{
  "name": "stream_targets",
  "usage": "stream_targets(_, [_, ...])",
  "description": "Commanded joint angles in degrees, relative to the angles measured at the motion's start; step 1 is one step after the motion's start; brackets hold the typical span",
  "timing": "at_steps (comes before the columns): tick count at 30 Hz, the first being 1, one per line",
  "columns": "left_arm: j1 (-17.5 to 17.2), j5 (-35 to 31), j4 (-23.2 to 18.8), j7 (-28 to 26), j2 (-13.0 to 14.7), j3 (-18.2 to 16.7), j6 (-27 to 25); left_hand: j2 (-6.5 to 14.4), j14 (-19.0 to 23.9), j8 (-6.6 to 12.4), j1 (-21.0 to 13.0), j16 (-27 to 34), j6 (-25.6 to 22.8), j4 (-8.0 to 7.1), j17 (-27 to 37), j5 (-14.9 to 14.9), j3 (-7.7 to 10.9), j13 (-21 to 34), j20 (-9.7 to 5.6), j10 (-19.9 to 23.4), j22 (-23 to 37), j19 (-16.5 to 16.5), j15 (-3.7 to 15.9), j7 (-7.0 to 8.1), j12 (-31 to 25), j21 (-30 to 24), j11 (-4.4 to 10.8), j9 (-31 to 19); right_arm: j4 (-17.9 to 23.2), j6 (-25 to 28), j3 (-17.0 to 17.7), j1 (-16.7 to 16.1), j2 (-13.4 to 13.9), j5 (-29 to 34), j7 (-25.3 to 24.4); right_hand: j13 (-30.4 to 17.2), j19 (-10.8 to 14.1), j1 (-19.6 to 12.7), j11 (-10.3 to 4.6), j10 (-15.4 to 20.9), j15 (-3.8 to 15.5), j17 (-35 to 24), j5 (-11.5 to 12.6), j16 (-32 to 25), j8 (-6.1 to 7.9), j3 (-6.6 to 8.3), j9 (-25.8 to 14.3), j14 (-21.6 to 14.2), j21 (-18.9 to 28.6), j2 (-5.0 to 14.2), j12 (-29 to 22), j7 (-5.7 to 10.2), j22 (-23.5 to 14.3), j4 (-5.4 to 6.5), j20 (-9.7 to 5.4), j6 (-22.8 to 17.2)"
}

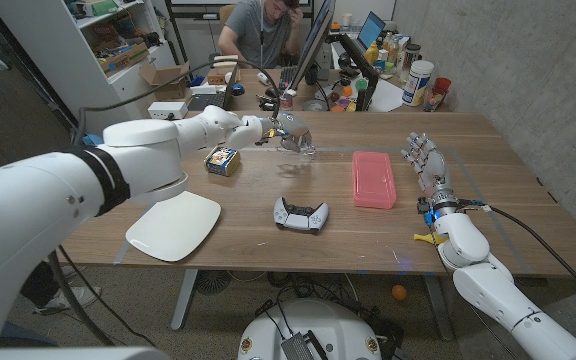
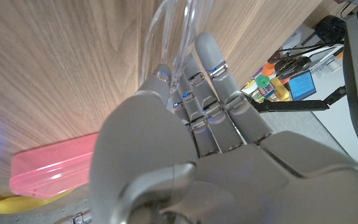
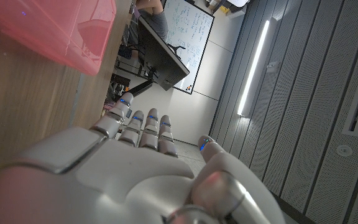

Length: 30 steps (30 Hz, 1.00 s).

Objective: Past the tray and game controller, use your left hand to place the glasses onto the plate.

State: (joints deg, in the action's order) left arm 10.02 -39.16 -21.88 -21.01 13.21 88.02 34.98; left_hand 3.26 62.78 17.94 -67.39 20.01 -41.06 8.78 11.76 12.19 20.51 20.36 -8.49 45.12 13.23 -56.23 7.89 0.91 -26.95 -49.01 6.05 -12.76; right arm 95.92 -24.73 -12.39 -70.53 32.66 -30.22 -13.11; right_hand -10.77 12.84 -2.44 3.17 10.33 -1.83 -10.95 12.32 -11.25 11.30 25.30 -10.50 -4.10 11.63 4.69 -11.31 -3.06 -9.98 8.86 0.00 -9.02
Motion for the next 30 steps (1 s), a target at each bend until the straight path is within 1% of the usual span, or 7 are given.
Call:
stream_targets(1, [0.5, -2.9, -8.7, -1.7, 6.9, -3.3, 5.2, 3.2, 4.1, -0.06, -3.5, -0.3, -0.4, -0.25, 1.4, -0.1, -0.14, 0.5, -2.08, 3.8, 0.2, 0.2, 5.72, -0.08, -0.5, -0.6, 3.89, -0.2, 0.1, 0.2, -0.1, -0.3, -0.2, 0.0, -0.3, -0.3, 0.0, 0.4, 0.18, 0.5, -0.02, 0.1, 0.2, 0.1, -0.15, 0.08, -0.2, -0.3, 0.0, 2.48, 0.0, -0.02, -0.2, -0.09, 0.24, -0.3])
stream_targets(5, [-1.1, -3.6, -17.6, 1.6, 11.8, -7.1, 3.5, 3.3, 4.1, -0.15, -3.5, -0.5, -0.5, -0.31, 1.5, -0.2, -0.20, 0.9, -2.06, 3.7, 0.1, 0.4, 5.73, 0.01, -0.5, -1.0, 3.93, -0.2, -0.1, 0.2, -0.3, -0.3, -0.3, 0.0, -0.3, -0.3, 0.0, 0.4, 0.28, 0.6, -0.06, 0.1, 0.2, 0.1, -0.13, 0.09, -0.2, -0.3, 0.0, 2.49, 0.0, -0.08, -0.2, -0.09, 0.29, -0.4])
stream_targets(10, [-3.6, -4.9, -25.1, 4.8, 15.9, -11.8, 2.3, 3.3, 4.3, -0.22, -3.5, -0.6, -0.6, -0.37, 1.6, -0.2, -0.24, 1.3, -2.03, 3.8, 0.0, 0.5, 5.73, -0.06, -0.6, -1.4, 3.90, -0.2, -0.2, 0.3, -0.3, -0.4, -0.4, -0.1, -0.4, -0.3, 0.0, 0.4, 0.16, 0.5, -0.01, 0.1, 0.2, 0.1, -0.14, 0.08, -0.2, -0.3, 0.0, 2.49, 0.0, -0.04, -0.2, -0.08, 0.24, -0.4])
stream_targets(16, [-6.7, -5.8, -31.7, 8.2, 19.2, -17.3, 1.7, 3.5, 4.5, -0.30, -3.5, -0.7, -0.7, -0.49, 1.6, -0.2, -0.29, 1.7, -1.99, 3.8, -0.1, 0.8, 5.68, -0.01, -0.6, -1.9, 3.83, -0.3, -0.2, 0.4, -0.4, -0.5, -0.5, -0.2, -0.5, -0.3, 0.0, 0.4, 0.20, 0.6, 0.00, 0.0, 0.2, 0.1, -0.14, 0.07, -0.2, -0.3, 0.0, 2.49, 0.0, -0.02, -0.2, -0.07, 0.26, -0.4])
stream_targets(30, [-13.5, -7.2, -42.7, 14.7, 24.4, -27.1, 0.8, 3.5, 4.7, -0.53, -3.5, -1.1, -0.9, -0.54, 1.8, -0.3, -0.36, 2.7, -1.97, 4.0, -0.4, 1.2, 5.69, -0.07, -0.8, -3.0, 3.88, -0.4, -0.6, 0.4, -0.7, -0.7, -0.6, -0.5, -0.2, -0.3, 0.0, 0.5, 0.23, 0.6, 0.01, 0.0, 0.2, 0.1, -0.16, 0.05, -0.2, -0.3, 0.0, 2.49, 0.0, -0.01, -0.2, -0.06, 0.22, -0.4])
